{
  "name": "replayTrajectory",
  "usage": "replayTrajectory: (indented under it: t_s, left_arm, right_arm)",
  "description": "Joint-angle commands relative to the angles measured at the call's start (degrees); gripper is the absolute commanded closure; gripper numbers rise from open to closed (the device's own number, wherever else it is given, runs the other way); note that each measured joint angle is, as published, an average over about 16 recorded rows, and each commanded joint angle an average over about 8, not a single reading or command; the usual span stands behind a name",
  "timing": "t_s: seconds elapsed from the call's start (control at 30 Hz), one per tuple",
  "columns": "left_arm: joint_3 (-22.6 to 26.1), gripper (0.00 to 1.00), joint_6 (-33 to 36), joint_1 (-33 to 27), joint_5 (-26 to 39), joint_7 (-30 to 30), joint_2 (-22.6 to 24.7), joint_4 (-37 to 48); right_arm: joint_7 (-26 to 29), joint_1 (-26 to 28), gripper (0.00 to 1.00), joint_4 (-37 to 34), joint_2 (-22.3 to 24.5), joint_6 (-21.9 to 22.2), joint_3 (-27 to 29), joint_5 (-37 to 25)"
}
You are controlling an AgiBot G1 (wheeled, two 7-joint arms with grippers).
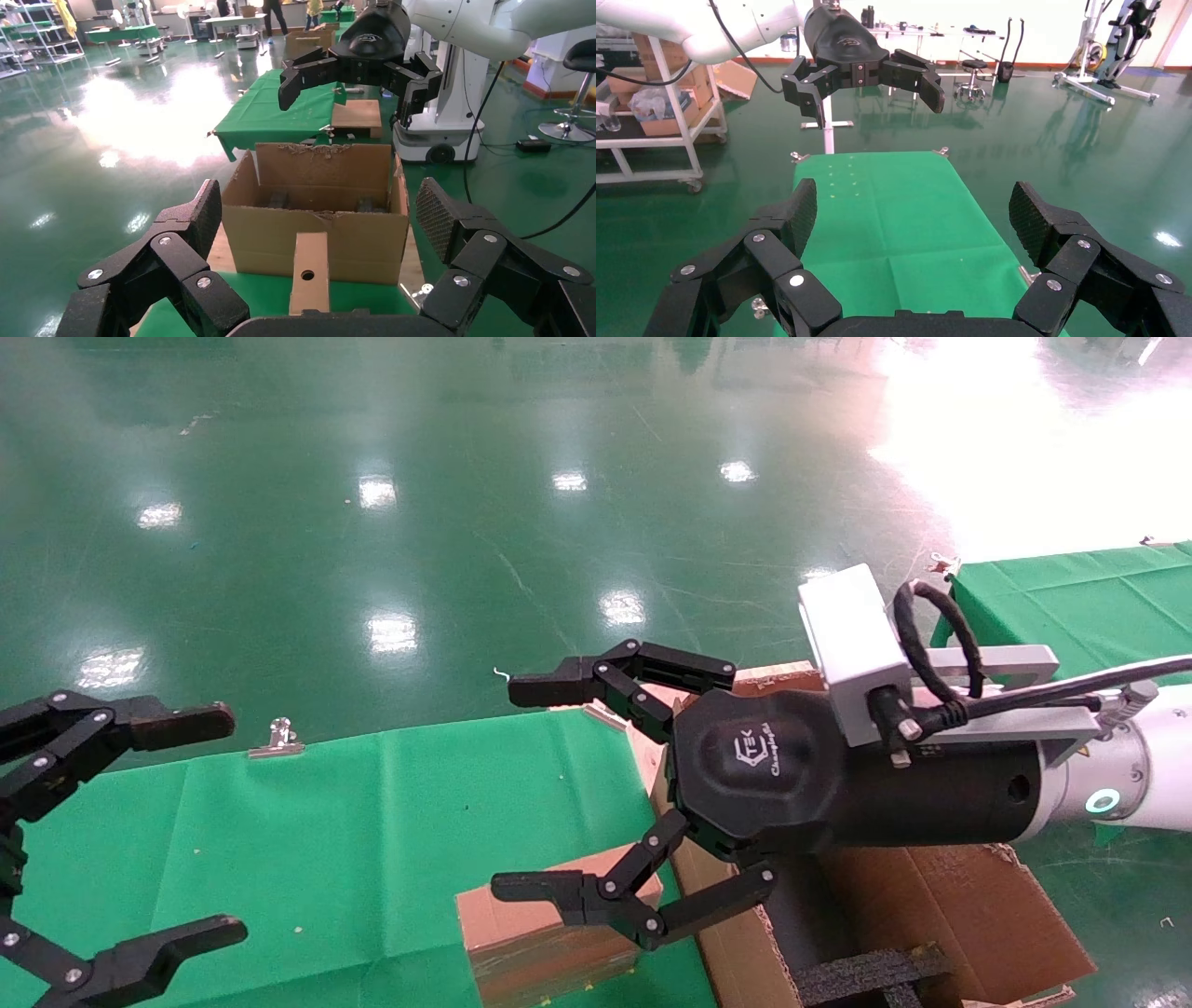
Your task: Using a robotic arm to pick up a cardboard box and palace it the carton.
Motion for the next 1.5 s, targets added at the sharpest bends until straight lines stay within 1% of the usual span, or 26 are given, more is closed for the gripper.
replayTrajectory:
  t_s: [0.03, 0.37, 0.4, 0.43, 0.63, 0.67, 0.7, 1.0, 1.13, 1.3, 1.5]
  left_arm:
    - [0.00, 0.00, 0.00, 0.00, 0.00, 0.00, 0.00, 0.00]
    - [0.00, 0.00, 0.00, 0.00, 0.00, 0.00, 0.00, 0.00]
    - [0.00, 0.04, 0.00, 0.00, 0.00, 0.00, 0.00, 0.00]
    - [0.00, 0.12, 0.00, 0.00, 0.00, 0.00, 0.00, 0.00]
    - [0.00, 0.87, 0.00, 0.00, -0.02, 0.00, 0.00, 0.00]
    - [0.00, 0.96, 0.00, 0.00, -0.02, 0.00, 0.00, 0.00]
    - [0.00, 1.00, 0.00, 0.00, -0.02, 0.00, 0.00, 0.00]
    - [0.01, 1.00, 0.00, -0.01, -0.02, 0.01, 0.01, 0.01]
    - [0.02, 1.00, 0.01, -0.02, -0.03, 0.02, 0.01, 0.03]
    - [0.05, 1.00, 0.01, -0.03, -0.04, 0.04, 0.00, 0.05]
    - [0.08, 1.00, 0.01, -0.04, -0.06, 0.05, -0.01, 0.06]
  right_arm:
    - [0.00, 0.00, 0.00, 0.00, 0.00, 0.00, 0.00, 0.00]
    - [0.00, 0.00, 0.00, 0.00, 0.00, 0.00, 0.00, 0.00]
    - [0.00, 0.00, 0.00, 0.00, 0.00, 0.00, 0.00, 0.00]
    - [0.00, 0.00, 0.00, 0.00, 0.00, 0.00, 0.00, 0.00]
    - [0.00, 0.00, 0.00, 0.00, 0.00, 0.00, 0.00, 0.00]
    - [0.00, 0.00, 0.00, 0.00, 0.00, 0.00, 0.00, 0.00]
    - [0.00, 0.00, 0.00, 0.00, 0.00, 0.00, 0.00, 0.00]
    - [0.03, 0.09, 0.00, -0.04, -0.02, 0.08, -0.02, -0.11]
    - [0.18, 0.99, 0.00, 0.04, -0.17, 0.11, -0.53, -1.33]
    - [0.55, 4.17, 0.00, 0.26, -0.70, -0.71, -2.69, -6.13]
    - [1.31, 10.18, 0.00, -0.36, -2.67, -3.44, -7.70, -15.41]
